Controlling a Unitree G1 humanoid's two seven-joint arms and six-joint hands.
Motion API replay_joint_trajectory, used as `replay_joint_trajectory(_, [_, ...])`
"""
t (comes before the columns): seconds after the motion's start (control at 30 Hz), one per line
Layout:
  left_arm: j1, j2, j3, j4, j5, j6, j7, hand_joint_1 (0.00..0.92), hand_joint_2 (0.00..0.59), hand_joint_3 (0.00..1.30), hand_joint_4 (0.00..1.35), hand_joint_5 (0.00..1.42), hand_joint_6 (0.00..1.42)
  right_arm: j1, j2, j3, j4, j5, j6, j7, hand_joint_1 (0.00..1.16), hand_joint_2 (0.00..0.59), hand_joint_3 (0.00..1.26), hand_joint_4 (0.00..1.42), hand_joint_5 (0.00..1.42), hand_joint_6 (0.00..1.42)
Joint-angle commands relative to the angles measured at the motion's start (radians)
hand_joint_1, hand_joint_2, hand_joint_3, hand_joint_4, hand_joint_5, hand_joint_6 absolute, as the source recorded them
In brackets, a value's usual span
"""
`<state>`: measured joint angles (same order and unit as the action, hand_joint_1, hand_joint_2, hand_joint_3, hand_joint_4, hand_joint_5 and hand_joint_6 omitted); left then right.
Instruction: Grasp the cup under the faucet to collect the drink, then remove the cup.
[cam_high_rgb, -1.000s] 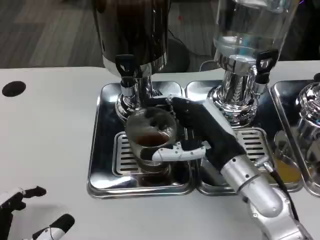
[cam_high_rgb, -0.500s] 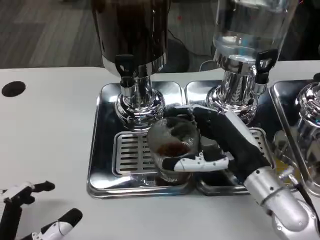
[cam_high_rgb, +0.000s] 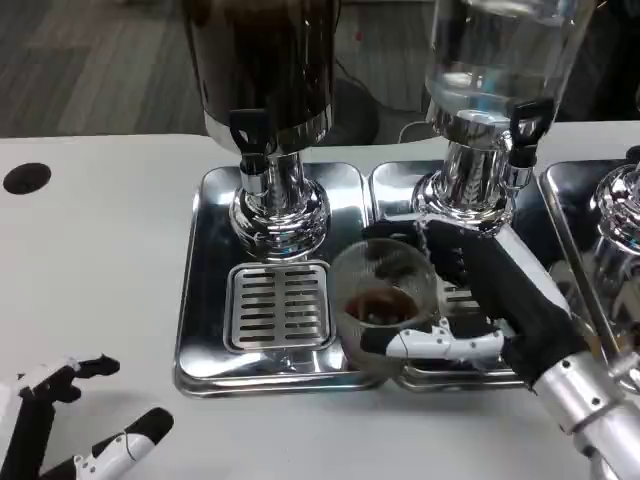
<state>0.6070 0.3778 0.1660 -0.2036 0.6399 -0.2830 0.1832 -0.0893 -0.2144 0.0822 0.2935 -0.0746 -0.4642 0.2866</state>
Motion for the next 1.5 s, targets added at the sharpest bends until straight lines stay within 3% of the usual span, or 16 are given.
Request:
replay_joint_trajectory(0.03, [-0.014, 0.007, -0.014, 0.022, -0.002, 0.011, -0.008, 0.006, 0.083, 0.41, 0.33, 0.41, 0.24, 0.042, -0.021, -0.021, -0.083, 0.036, -0.001, 0.014, 0.91, 0.139, 0.53, 0.5, 0.56, 0.44])
replay_joint_trajectory(0.37, [-0.034, 0.012, -0.024, 0.054, -0.012, 0.013, -0.004, 0.006, 0.083, 0.4, 0.33, 0.41, 0.25, 0.175, -0.063, -0.056, -0.169, 0.074, -0.023, 0.044, 0.91, 0.139, 0.53, 0.5, 0.56, 0.44])
replay_joint_trajectory(0.93, [-0.02, 0.01, -0.017, 0.066, -0.032, 0.0, 0.0, 0.006, 0.083, 0.4, 0.33, 0.41, 0.25, 0.372, -0.086, -0.111, -0.232, 0.154, -0.111, 0.088, 0.9, 0.129, 0.54, 0.5, 0.56, 0.44])
replay_joint_trajectory(1.17, [0.01, 0.022, -0.009, 0.024, -0.04, 0.007, -0.013, 0.006, 0.083, 0.4, 0.33, 0.42, 0.26, 0.403, -0.071, -0.131, -0.155, 0.181, -0.222, 0.099, 0.89, 0.134, 0.54, 0.5, 0.56, 0.44])
replay_joint_trajectory(1.5, [0.08, 0.021, 0.02, -0.086, -0.023, 0.044, -0.041, 0.006, 0.083, 0.4, 0.33, 0.42, 0.27, 0.333, -0.03, -0.118, 0.049, 0.184, -0.375, 0.107, 0.89, 0.135, 0.54, 0.5, 0.56, 0.44])
